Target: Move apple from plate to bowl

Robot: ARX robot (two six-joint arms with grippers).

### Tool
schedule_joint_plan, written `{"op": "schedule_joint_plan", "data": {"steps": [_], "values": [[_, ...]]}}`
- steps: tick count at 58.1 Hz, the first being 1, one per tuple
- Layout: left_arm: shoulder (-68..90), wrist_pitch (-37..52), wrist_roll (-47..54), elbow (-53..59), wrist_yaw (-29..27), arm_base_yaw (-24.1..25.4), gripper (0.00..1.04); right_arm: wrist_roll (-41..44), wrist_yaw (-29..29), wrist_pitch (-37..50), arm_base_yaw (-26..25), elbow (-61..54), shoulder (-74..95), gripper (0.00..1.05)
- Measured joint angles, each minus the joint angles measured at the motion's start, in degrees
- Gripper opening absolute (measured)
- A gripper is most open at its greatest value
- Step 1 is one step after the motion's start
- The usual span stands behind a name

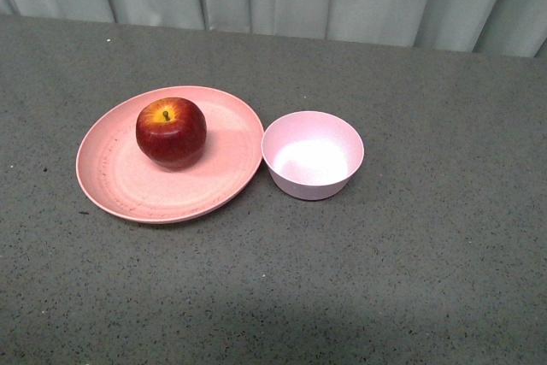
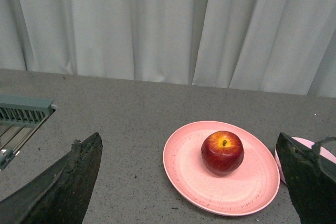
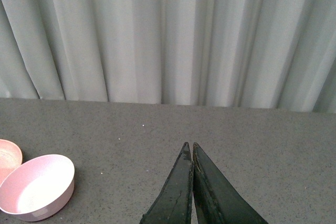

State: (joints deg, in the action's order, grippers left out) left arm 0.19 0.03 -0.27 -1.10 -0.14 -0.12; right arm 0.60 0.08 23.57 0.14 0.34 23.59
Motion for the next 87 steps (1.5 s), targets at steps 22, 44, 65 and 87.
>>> {"op": "schedule_joint_plan", "data": {"steps": [22, 44, 65, 87], "values": [[0.0, 0.0, 0.0, 0.0, 0.0, 0.0, 0.98, 0.0, 0.0, -8.7, 0.0, 0.0, -8.9, 0.01], [0.0, 0.0, 0.0, 0.0, 0.0, 0.0, 0.98, 0.0, -0.1, -23.4, 0.0, 0.0, -23.3, 0.01], [0.0, 0.0, 0.0, 0.0, 0.0, 0.0, 0.98, 0.0, -0.1, -23.5, 0.0, 0.0, -23.3, 0.43], [11.1, -5.4, -2.4, -3.5, -15.3, -5.6, 0.98, -0.1, -0.1, -23.5, 0.0, 0.0, -23.4, 0.96]]}}
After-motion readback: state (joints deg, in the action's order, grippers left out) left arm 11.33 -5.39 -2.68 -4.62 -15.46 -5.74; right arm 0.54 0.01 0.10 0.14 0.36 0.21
